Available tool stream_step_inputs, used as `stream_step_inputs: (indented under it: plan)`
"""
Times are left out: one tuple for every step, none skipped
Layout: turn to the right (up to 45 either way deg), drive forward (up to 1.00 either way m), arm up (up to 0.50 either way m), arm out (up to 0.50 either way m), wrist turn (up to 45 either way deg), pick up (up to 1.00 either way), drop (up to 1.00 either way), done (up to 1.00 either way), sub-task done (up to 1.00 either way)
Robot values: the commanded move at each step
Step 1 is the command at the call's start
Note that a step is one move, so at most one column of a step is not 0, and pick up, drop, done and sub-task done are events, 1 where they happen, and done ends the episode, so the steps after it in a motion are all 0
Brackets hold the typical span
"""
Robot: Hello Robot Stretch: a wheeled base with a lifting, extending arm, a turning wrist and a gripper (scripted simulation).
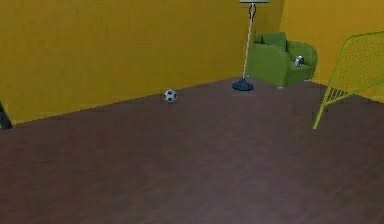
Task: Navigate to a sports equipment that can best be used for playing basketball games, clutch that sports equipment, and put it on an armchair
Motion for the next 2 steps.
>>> stream_step_inputs:
  plan:
    - [45.0, 0.00, 0.00, 0.00, 0.0, 0.00, 0.00, 0.00, 0.00]
    - [6.0, 0.00, 0.00, 0.00, 0.0, 0.00, 0.00, 0.00, 0.00]
